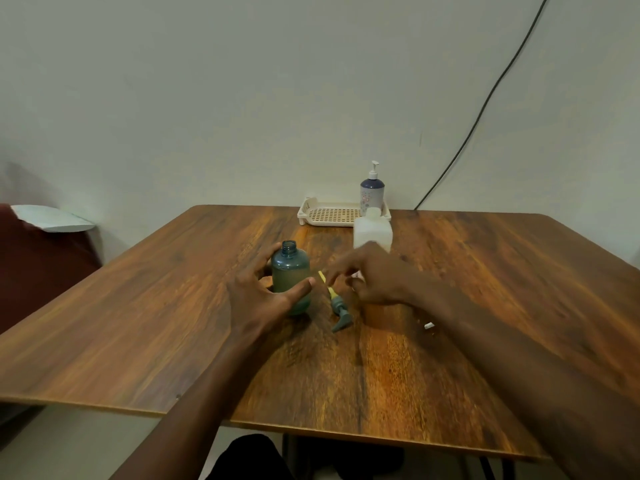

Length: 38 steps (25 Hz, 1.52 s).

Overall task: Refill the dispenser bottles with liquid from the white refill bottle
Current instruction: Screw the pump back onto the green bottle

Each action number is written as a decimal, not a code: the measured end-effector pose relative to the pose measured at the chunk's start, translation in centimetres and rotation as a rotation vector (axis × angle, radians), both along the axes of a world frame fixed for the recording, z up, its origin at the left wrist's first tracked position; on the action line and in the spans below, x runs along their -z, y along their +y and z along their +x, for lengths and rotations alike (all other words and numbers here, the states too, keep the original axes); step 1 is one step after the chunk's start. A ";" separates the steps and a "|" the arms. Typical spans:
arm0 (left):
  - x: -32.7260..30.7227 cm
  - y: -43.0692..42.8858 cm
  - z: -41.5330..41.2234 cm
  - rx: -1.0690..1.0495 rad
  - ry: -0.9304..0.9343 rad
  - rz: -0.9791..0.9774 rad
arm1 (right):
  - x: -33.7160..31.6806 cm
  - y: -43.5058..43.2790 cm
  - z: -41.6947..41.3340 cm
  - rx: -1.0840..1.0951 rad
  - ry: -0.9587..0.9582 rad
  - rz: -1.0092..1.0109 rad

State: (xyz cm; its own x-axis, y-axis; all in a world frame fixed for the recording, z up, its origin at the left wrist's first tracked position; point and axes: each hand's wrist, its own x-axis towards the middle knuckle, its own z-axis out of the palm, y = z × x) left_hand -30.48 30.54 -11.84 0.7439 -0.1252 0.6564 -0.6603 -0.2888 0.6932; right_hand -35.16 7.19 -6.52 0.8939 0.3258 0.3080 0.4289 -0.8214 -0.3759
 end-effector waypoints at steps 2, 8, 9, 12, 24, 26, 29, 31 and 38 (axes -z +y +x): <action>0.2 0.8 -0.2 -0.009 0.000 -0.012 | 1.6 0.4 1.0 -0.006 0.230 -0.285; 0.5 2.0 -0.4 -0.009 0.009 -0.006 | 3.5 1.4 2.9 0.024 0.185 -0.400; 0.6 2.2 -0.4 -0.007 0.016 -0.003 | 3.1 1.5 2.8 0.027 0.125 -0.346; 0.7 2.1 -0.4 -0.005 0.032 0.002 | 0.8 2.5 1.4 0.019 -0.135 0.030; 0.2 -0.3 -0.6 -0.006 0.060 0.040 | -6.3 3.6 0.4 0.192 -0.548 0.843; 0.3 -0.4 -0.5 -0.010 0.075 0.043 | -6.4 3.5 0.0 0.182 -0.552 0.882; 0.2 -0.7 -0.5 -0.003 0.082 0.061 | -6.5 3.6 -0.1 0.173 -0.552 0.871; -0.3 -0.9 -0.8 0.008 0.065 0.061 | -6.4 3.9 -0.2 0.148 -0.512 0.851; -3.5 -1.8 -2.1 0.058 -0.031 -0.011 | -6.1 4.2 -0.3 0.083 -0.265 0.745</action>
